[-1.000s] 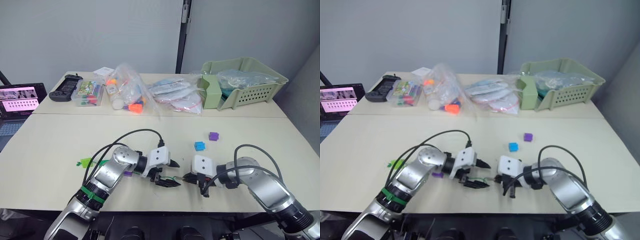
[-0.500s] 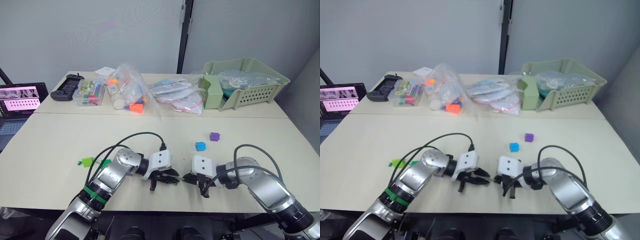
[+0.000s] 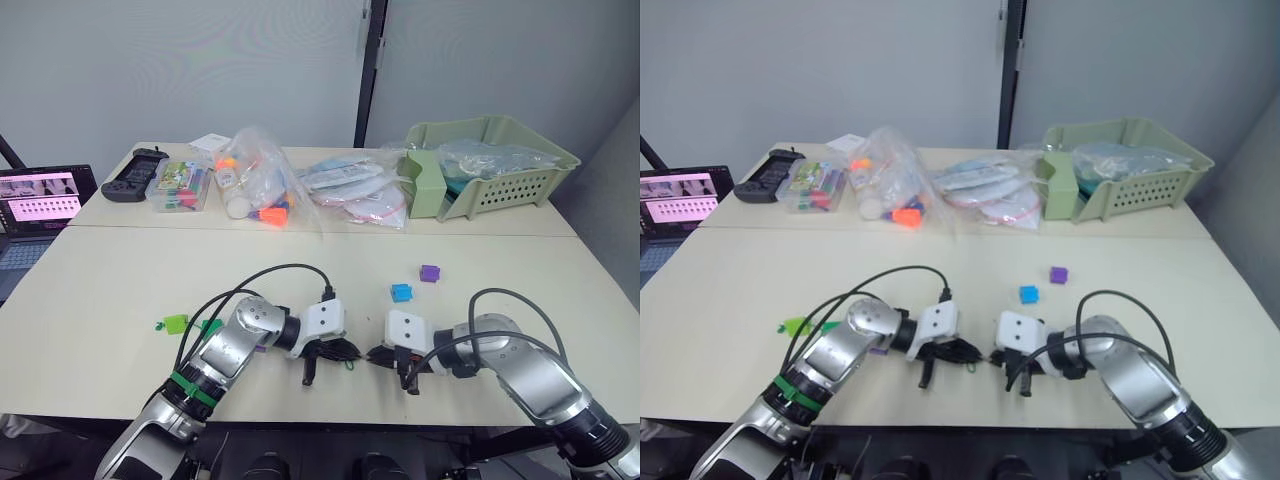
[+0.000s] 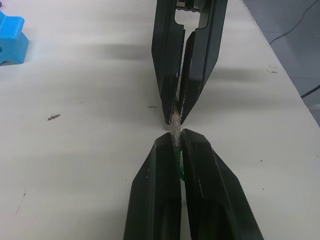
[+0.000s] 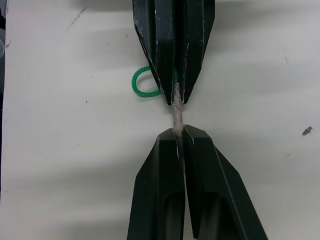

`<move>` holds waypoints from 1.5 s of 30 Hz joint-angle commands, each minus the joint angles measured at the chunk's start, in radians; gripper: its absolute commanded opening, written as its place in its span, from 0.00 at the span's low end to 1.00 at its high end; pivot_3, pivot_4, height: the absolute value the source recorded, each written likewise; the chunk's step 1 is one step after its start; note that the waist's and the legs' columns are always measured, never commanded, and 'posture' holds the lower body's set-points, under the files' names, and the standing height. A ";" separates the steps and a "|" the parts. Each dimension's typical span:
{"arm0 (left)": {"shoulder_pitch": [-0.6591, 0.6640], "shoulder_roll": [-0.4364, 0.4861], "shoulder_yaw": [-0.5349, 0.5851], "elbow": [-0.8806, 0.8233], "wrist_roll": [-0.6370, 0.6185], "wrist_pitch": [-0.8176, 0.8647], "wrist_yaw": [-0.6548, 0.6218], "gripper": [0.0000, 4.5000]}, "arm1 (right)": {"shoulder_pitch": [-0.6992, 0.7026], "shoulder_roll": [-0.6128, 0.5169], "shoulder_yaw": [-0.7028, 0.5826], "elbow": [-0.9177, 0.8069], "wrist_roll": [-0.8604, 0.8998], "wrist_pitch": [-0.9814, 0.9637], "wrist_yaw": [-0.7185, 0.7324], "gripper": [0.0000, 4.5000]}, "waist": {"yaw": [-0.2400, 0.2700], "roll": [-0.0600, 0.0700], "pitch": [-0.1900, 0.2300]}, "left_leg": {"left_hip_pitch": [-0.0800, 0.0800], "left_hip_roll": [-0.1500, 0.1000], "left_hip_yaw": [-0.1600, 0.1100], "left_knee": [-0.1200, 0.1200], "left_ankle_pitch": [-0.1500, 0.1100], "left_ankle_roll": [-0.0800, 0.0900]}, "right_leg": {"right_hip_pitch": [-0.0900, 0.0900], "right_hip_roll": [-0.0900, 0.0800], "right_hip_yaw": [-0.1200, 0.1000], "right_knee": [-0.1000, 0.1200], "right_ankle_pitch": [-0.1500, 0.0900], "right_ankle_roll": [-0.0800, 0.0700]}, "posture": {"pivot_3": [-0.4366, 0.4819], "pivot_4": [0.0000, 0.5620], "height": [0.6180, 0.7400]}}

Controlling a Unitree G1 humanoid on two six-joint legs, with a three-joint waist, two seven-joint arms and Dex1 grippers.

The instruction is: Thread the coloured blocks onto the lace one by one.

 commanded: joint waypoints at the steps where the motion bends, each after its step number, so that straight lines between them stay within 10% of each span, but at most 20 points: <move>1: -0.017 -0.005 0.008 -0.016 -0.008 -0.013 -0.003 0.00 | 0.001 0.018 -0.047 -0.052 0.024 0.010 -0.026 0.16 | 0.000 0.000 0.000 | 0.000 0.000 0.000 0.000 0.000 0.000 | 0.000 0.000 0.000 0.000 0.000 0.000 | 0.48 0.27 1.00; 10: -0.007 0.040 0.028 -0.024 -0.020 -0.027 -0.026 0.00 | 0.192 0.014 -0.396 -0.188 0.204 0.154 -0.119 0.81 | 0.004 0.000 0.000 | -0.001 0.000 -0.001 0.000 0.000 0.000 | 0.000 0.000 0.000 0.000 0.000 0.000 | 0.48 0.27 1.00; 17: 0.016 0.041 0.054 -0.033 -0.042 -0.031 -0.013 0.00 | 0.336 0.231 -0.626 -0.218 0.198 0.184 -0.444 0.81 | 0.001 0.000 0.000 | 0.000 0.000 0.000 0.000 0.000 0.000 | 0.001 0.000 0.000 0.000 0.000 0.000 | 0.48 0.27 1.00; 26: 0.018 0.033 0.063 -0.031 -0.045 -0.038 -0.007 0.00 | 0.285 0.563 -0.506 -0.070 -0.041 -0.002 -0.879 0.81 | -0.007 0.001 -0.001 | 0.002 0.000 0.002 -0.002 0.000 0.000 | -0.002 0.000 0.003 0.004 0.000 0.000 | 0.48 0.27 1.00; 45: 0.026 0.031 0.068 -0.053 -0.041 -0.021 0.006 0.00 | -0.057 0.584 -0.513 0.496 -0.073 -0.281 -0.962 0.81 | -0.012 0.001 -0.001 | 0.002 0.000 0.001 -0.003 0.000 0.000 | -0.002 0.000 0.003 0.004 0.000 0.000 | 0.48 0.27 1.00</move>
